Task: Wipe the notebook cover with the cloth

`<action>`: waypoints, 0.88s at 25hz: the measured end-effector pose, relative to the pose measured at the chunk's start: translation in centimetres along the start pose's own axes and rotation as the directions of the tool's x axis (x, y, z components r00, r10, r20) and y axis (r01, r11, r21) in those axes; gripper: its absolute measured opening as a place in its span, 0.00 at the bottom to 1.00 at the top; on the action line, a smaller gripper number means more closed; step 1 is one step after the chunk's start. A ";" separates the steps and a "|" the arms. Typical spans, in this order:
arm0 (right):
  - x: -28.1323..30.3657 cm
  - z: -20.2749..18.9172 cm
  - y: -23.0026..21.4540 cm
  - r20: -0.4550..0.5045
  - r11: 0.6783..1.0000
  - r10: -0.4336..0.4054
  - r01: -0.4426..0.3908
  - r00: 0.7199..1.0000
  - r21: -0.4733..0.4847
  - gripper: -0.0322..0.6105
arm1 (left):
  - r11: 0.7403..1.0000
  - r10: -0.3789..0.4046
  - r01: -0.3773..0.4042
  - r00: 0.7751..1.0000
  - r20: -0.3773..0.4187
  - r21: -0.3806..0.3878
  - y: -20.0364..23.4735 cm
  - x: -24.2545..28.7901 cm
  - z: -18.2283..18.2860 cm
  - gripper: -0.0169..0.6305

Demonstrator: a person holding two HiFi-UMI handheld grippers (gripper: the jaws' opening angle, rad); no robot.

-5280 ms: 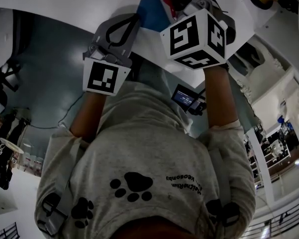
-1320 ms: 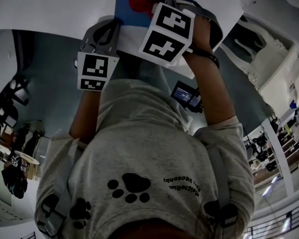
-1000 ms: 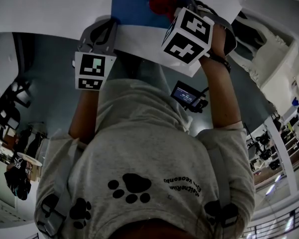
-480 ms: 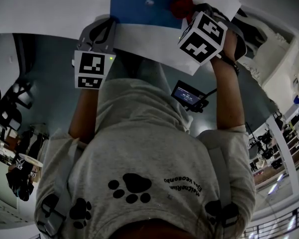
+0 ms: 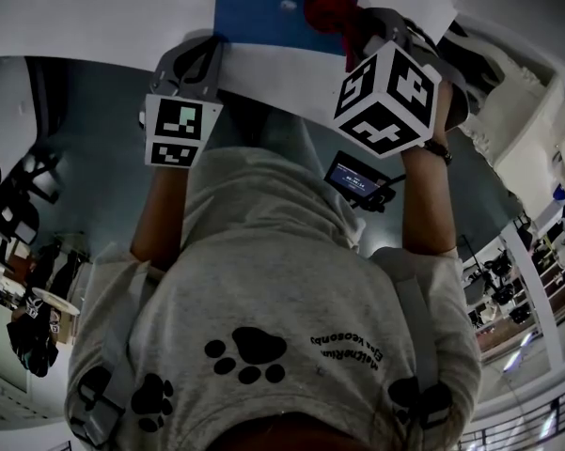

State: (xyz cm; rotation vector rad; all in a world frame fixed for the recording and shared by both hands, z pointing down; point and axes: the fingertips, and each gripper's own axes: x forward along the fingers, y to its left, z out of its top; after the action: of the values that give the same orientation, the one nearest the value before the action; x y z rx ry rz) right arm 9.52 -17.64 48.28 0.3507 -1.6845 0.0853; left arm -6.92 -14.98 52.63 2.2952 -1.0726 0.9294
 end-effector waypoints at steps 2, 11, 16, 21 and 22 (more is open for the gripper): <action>-0.4 2.5 0.9 0.060 1.000 0.005 -0.003 0.998 -0.030 0.16 | 1.000 0.000 0.000 1.000 -0.004 -0.001 -0.1 0.0 -0.1 0.04; 2.0 11.4 6.2 0.147 0.973 0.096 -0.062 0.984 -0.222 0.16 | 1.000 0.002 -0.002 1.000 0.002 -0.008 -0.4 0.0 -0.2 0.04; 3.8 13.6 7.2 0.125 0.962 0.127 -0.091 0.984 -0.259 0.16 | 1.000 0.003 -0.003 1.000 0.013 -0.020 -0.3 -0.2 -0.2 0.04; 5.4 13.4 7.9 0.065 0.952 0.155 -0.131 0.986 -0.276 0.16 | 1.000 0.017 -0.017 1.000 0.000 -0.013 0.0 -0.1 -0.6 0.04; 5.4 13.3 7.9 0.061 0.952 0.157 -0.135 0.986 -0.274 0.16 | 1.000 0.012 -0.012 1.000 0.001 -0.013 0.0 -0.1 -0.5 0.04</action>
State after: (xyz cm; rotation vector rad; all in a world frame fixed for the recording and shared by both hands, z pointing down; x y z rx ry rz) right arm -5.98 -14.56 52.75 0.0249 -1.7757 -0.0500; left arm -7.15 -14.62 52.92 2.2813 -1.0903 0.9228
